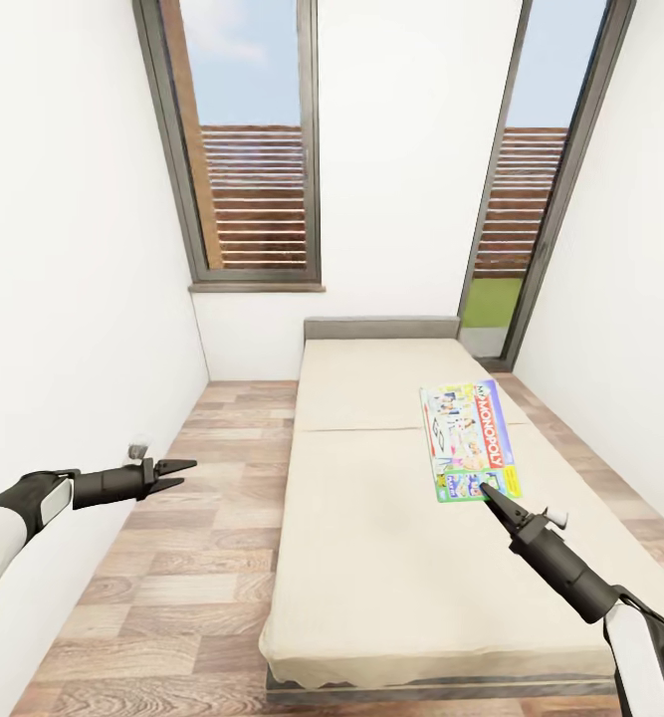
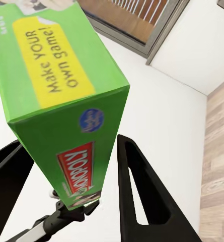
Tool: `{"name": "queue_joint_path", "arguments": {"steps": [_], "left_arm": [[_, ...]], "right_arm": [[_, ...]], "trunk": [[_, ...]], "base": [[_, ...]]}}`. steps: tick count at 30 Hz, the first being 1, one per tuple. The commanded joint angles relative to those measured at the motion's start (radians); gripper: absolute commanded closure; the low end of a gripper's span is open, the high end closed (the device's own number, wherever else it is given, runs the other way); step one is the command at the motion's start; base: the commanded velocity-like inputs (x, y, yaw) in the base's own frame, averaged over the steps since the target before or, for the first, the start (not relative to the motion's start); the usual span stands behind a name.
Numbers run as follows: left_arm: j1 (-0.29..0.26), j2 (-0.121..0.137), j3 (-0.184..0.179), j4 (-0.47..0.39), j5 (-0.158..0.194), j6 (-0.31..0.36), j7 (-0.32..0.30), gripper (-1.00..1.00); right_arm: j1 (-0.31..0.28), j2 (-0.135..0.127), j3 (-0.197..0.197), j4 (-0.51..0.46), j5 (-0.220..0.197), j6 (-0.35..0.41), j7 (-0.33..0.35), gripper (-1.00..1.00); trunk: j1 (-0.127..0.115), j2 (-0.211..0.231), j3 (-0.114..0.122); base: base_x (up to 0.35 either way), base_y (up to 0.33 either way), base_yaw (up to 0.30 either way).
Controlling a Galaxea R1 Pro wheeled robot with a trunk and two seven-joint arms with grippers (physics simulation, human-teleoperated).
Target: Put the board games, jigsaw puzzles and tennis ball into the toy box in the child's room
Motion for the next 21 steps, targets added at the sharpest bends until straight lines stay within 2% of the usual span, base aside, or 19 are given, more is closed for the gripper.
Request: {"name": "queue_joint_path", "arguments": {"steps": [1,8,10,14,21], "left_arm": [[-0.001,0.0,0.008,-0.001,-0.01,0.01,-0.002,-1.0],[-0.001,0.0,0.009,-0.001,-0.01,0.008,0.005,-1.0],[-0.001,-0.001,0.009,-0.001,-0.01,0.008,0.006,-1.0],[-0.001,-0.001,0.009,-0.001,-0.011,0.007,0.023,-1.0],[-0.001,-0.002,0.011,-0.001,-0.01,0.007,0.048,-1.0]], "right_arm": [[-0.001,0.0,-0.001,0.0,-0.001,0.004,0.004,1.0],[-0.001,0.0,-0.001,-0.001,0.004,0.002,-0.006,1.0],[-0.001,-0.001,-0.002,-0.001,0.007,0.004,-0.033,1.0],[-0.001,-0.01,-0.001,-0.003,0.002,0.012,-0.139,1.0],[-0.001,-0.009,0.0,-0.003,0.001,0.005,-0.156,1.0]], "trunk": [[-0.004,0.007,0.002],[-0.031,0.056,0.024],[-0.038,0.07,0.03],[-0.054,0.098,0.043],[-0.081,0.147,0.065]], "base": [[0.0,0.0,0.098],[0.0,0.0,0.096],[0.0,0.0,0.009],[0.0,0.0,0.002],[0.0,0.0,0.0]]}}
